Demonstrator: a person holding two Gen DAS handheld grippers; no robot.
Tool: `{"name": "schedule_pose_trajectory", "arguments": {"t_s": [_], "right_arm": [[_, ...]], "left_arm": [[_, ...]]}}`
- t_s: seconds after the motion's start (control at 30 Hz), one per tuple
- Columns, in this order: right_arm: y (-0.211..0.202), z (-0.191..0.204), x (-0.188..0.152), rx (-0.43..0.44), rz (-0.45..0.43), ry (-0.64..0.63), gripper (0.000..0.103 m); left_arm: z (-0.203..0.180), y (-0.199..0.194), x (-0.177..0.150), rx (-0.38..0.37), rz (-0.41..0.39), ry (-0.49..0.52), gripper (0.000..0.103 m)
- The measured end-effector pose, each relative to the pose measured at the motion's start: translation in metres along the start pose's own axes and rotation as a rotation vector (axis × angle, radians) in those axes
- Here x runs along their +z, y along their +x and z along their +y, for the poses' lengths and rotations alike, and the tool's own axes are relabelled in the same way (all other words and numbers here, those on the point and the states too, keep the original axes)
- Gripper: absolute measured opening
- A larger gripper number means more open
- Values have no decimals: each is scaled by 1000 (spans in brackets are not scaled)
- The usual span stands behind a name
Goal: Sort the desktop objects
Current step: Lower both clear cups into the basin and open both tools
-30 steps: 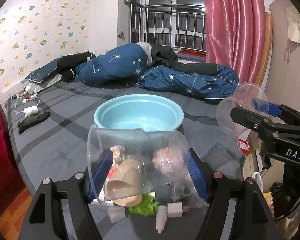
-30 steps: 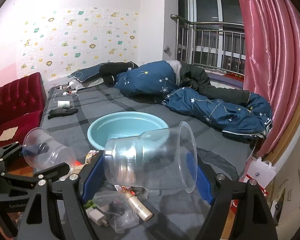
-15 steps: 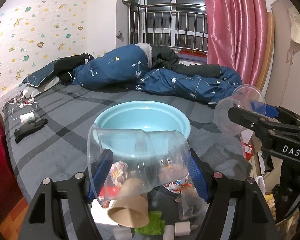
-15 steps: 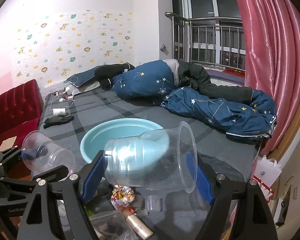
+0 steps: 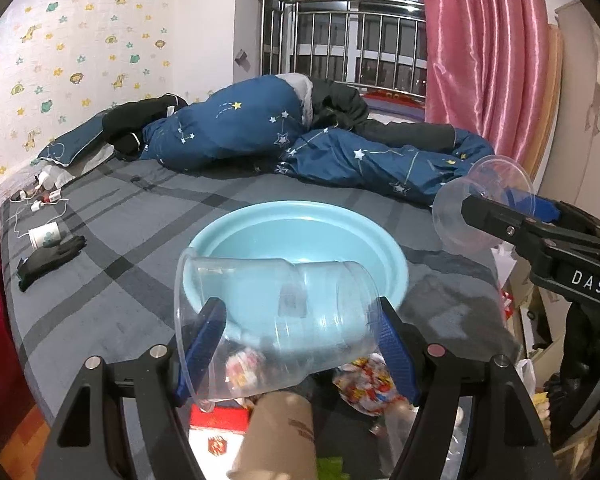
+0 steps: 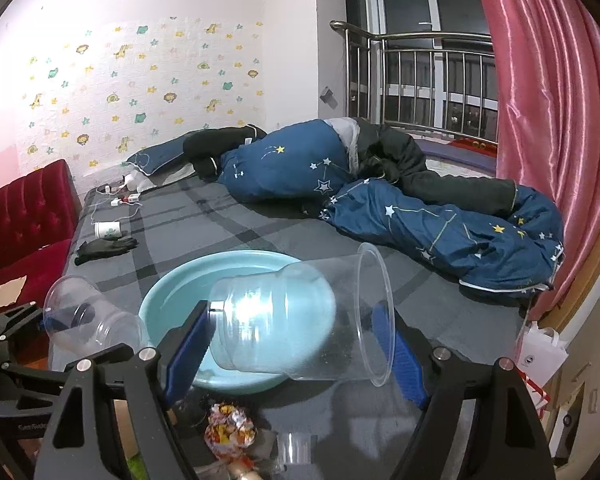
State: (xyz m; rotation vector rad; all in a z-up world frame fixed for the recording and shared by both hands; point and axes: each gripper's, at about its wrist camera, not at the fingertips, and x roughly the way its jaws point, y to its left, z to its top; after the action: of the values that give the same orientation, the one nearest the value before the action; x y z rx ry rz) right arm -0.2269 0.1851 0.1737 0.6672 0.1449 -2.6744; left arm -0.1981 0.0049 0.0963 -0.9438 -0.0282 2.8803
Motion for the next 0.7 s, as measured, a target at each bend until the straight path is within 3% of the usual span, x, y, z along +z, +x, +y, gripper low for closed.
{"name": "schedule_pose_trajectory", "arguments": {"t_s": [0.4,0.7], "right_arm": [[62,0,25,28,50,-9,84],[109,0,32,70,141,0,84]], "left_arm": [[22,46,23,0,43,2,78],[33,81,34,7,103,25,78]]}}
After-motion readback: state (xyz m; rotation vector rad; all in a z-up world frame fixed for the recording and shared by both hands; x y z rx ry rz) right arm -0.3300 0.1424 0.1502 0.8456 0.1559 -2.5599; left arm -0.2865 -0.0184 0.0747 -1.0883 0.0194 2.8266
